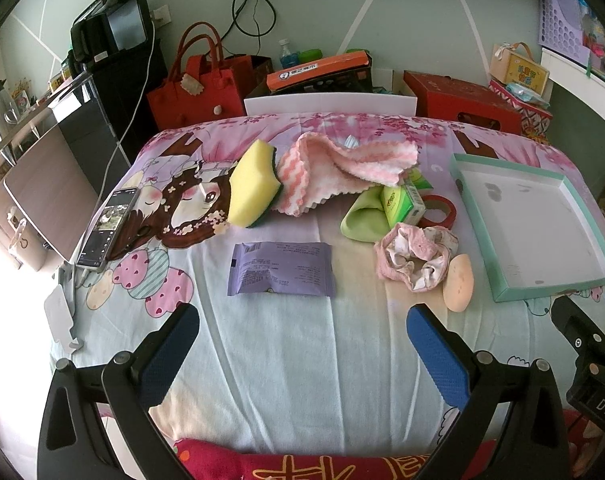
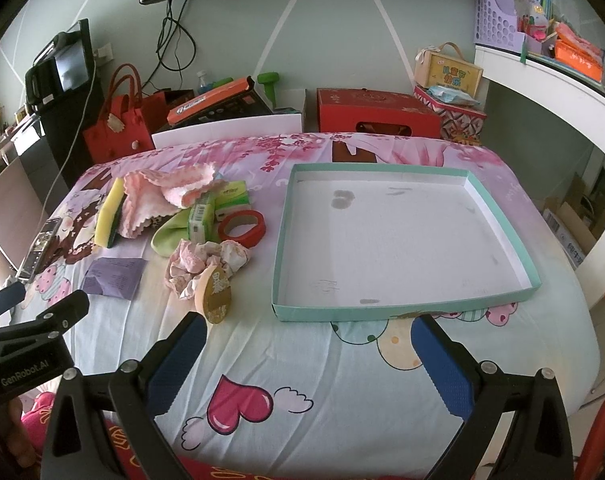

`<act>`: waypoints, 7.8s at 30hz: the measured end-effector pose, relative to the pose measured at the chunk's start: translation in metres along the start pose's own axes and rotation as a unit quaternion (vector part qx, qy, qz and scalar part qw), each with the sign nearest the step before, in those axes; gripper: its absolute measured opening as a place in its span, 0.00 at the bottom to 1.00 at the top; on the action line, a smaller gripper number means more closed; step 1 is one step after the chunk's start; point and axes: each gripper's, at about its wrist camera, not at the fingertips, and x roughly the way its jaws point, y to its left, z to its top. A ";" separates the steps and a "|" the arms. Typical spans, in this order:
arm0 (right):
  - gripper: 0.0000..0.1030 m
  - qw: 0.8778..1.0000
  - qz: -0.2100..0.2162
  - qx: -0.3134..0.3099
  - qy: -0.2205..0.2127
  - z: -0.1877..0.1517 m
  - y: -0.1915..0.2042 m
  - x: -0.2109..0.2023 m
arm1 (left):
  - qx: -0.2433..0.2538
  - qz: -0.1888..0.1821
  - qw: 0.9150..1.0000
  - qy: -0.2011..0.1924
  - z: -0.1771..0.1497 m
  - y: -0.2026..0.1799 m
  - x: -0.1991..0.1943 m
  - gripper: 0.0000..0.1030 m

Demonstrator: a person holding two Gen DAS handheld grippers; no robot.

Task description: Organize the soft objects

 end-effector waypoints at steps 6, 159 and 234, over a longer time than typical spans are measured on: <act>1.00 1.000 0.000 0.000 0.000 0.000 0.000 0.000 | -0.001 0.000 1.000 0.001 -0.001 0.001 0.001 1.00; 0.17 0.976 -0.087 0.198 0.012 0.093 -0.153 0.091 | 0.033 -0.374 0.923 0.082 0.094 -0.156 0.081 0.22; 1.00 0.986 -0.020 0.126 -0.111 0.117 -0.087 0.072 | -0.035 -0.178 0.977 -0.113 0.123 -0.031 0.028 1.00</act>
